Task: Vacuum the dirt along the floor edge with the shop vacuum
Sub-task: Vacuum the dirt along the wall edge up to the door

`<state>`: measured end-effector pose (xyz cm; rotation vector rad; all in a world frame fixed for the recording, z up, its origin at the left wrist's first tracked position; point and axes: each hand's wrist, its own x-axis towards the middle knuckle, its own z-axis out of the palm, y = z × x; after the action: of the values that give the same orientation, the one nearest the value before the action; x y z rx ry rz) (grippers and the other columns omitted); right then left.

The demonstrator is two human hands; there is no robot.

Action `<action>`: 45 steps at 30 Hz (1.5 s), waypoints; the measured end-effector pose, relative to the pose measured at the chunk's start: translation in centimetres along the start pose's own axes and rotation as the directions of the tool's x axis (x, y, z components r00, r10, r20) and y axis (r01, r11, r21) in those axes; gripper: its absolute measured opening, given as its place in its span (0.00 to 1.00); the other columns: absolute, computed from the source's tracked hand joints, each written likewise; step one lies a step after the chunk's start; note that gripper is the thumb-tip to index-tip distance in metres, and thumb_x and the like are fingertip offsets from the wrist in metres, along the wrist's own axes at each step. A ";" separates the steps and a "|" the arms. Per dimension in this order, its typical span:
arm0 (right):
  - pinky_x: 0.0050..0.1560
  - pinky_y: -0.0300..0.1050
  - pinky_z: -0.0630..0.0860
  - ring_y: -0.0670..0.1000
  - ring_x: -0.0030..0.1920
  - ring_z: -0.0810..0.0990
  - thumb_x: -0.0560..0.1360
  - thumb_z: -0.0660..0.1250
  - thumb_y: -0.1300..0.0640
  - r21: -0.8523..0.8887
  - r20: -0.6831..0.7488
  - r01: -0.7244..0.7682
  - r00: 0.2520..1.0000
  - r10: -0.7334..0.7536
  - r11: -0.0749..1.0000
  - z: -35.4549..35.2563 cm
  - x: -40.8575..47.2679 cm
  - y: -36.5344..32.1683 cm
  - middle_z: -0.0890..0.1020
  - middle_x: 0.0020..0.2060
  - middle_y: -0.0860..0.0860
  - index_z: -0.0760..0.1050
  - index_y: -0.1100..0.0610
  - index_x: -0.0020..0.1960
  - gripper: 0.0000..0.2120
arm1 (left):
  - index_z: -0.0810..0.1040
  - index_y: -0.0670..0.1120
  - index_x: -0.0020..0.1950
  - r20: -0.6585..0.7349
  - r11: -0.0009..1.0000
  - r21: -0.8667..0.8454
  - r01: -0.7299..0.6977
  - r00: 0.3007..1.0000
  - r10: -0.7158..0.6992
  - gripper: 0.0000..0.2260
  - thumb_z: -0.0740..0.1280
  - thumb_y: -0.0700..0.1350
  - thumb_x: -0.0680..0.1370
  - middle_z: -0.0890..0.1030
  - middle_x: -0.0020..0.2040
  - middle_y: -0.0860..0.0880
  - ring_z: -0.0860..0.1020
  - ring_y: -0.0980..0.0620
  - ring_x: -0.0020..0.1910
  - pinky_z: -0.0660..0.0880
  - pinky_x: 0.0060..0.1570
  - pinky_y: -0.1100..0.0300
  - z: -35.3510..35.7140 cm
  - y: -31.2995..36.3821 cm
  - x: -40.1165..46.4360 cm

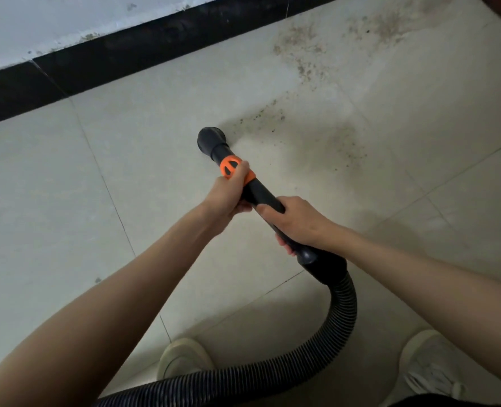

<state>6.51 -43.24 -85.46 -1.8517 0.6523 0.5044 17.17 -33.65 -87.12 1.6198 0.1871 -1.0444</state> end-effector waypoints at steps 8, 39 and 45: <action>0.24 0.42 0.71 0.52 0.20 0.72 0.80 0.61 0.53 0.167 -0.053 -0.111 0.991 0.122 0.980 -0.1 -5.8 6.3 0.75 0.22 0.52 0.67 0.59 0.40 0.13 | 0.72 0.44 0.43 0.211 0.995 0.101 -0.002 0.977 -0.019 0.12 0.59 0.51 0.80 0.77 0.38 0.46 0.76 0.51 0.36 0.72 0.38 0.60 5.0 -3.5 -3.6; 0.25 0.43 0.70 0.53 0.20 0.72 0.79 0.60 0.52 0.200 -0.182 -0.070 0.977 0.107 0.977 -2.1 -1.5 5.2 0.75 0.21 0.52 0.68 0.59 0.38 0.14 | 0.72 0.45 0.41 0.165 0.963 0.255 -0.086 0.985 0.044 0.13 0.60 0.51 0.80 0.76 0.37 0.47 0.75 0.51 0.35 0.72 0.35 0.60 7.0 0.0 1.7; 0.23 0.39 0.69 0.52 0.18 0.72 0.78 0.59 0.51 0.189 -0.137 -0.004 0.990 0.031 0.982 -3.3 3.9 1.2 0.75 0.20 0.52 0.68 0.60 0.39 0.14 | 0.71 0.45 0.43 0.056 0.985 0.157 -0.067 0.997 0.059 0.11 0.60 0.51 0.80 0.75 0.38 0.48 0.75 0.53 0.34 0.72 0.31 0.63 4.9 4.5 5.3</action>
<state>8.83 -47.44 -87.50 -1.7131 0.7833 0.3149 20.47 -41.49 -87.49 1.7287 0.0182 -1.0733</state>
